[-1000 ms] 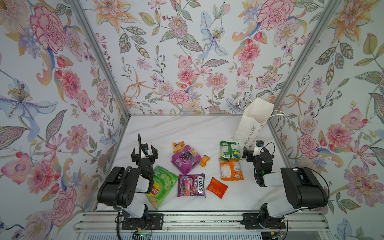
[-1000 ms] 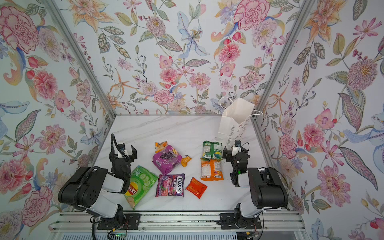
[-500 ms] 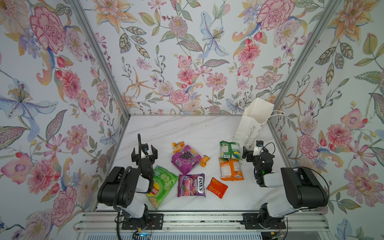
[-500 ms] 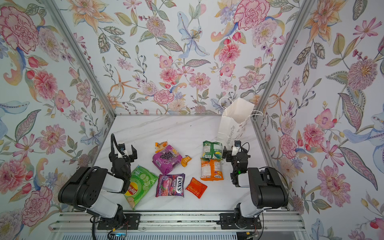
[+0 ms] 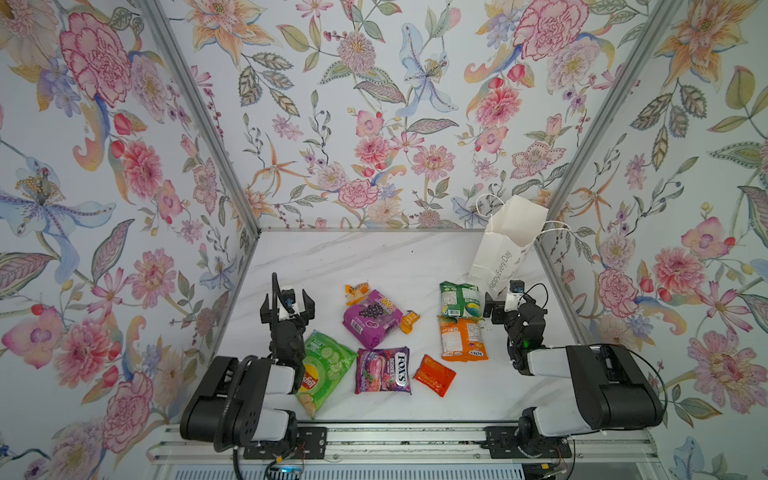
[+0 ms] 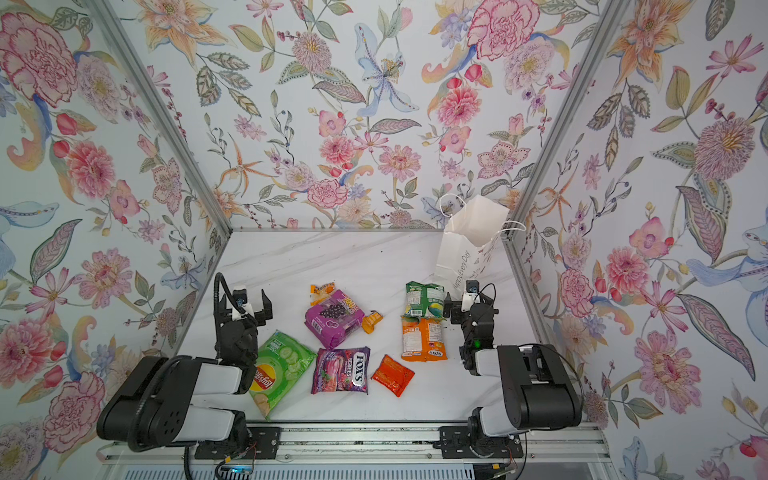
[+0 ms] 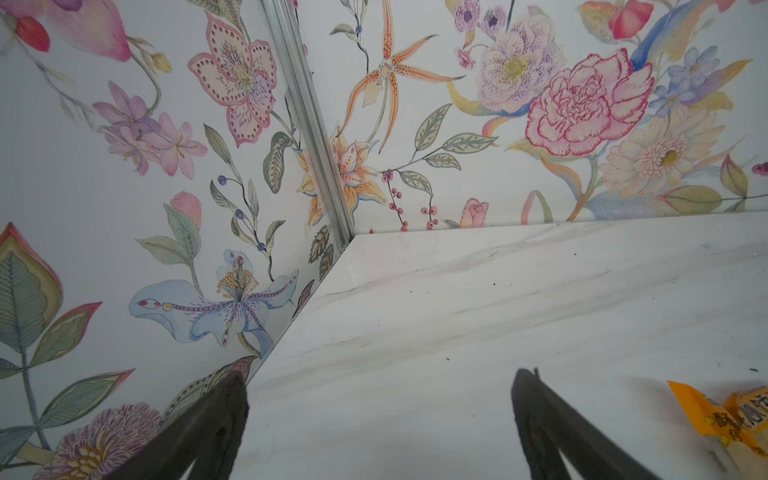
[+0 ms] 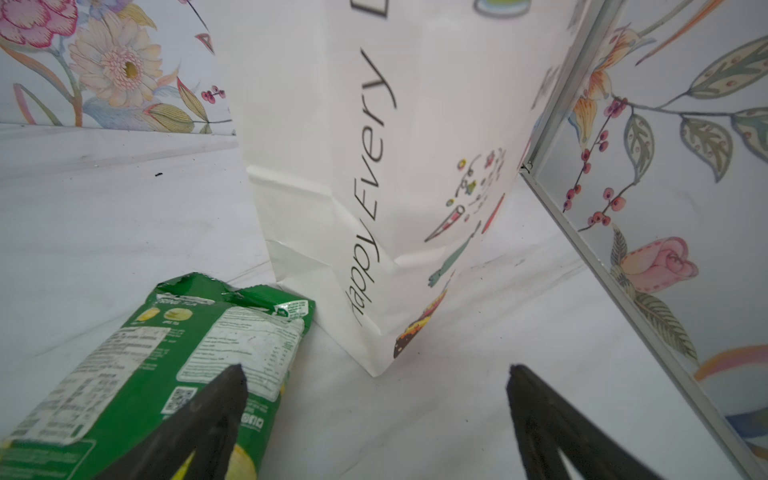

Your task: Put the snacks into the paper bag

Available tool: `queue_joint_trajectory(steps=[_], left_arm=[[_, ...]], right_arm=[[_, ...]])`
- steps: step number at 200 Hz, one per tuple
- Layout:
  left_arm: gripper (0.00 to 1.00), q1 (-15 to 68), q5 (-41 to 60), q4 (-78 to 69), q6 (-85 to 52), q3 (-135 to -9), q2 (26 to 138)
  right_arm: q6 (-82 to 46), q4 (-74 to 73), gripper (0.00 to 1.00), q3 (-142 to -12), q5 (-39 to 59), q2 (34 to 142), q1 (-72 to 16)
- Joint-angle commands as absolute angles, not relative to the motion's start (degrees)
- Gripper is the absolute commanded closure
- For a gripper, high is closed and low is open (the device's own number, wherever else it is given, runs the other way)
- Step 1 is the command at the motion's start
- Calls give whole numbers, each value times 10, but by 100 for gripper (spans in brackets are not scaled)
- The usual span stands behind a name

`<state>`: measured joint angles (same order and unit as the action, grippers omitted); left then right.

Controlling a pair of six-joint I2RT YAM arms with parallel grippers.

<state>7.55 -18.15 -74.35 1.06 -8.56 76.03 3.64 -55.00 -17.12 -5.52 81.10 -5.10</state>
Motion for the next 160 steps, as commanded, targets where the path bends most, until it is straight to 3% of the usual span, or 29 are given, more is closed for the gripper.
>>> queue_joint_trajectory(steps=[1,48,69,86,119,160], left_arm=[[1,84,-175,-610,8,-118,675],[1,86,-197,-317,-168,-233,517],[1,84,-284,-119,-271,-322,487],[1,80,-381,57,-405,-377,472],[1,60,-134,-3,-352,-360,450],[1,64,-41,-10,-332,-325,471]], right_arm=[[51,-470,1,-193,-87,749,-72],[-100,-235,1,-280,-31,597,-73],[-340,-33,1,-335,-35,533,-28],[-358,28,1,-365,107,502,34],[-316,173,1,-430,74,462,46],[-280,303,1,-548,94,493,37]])
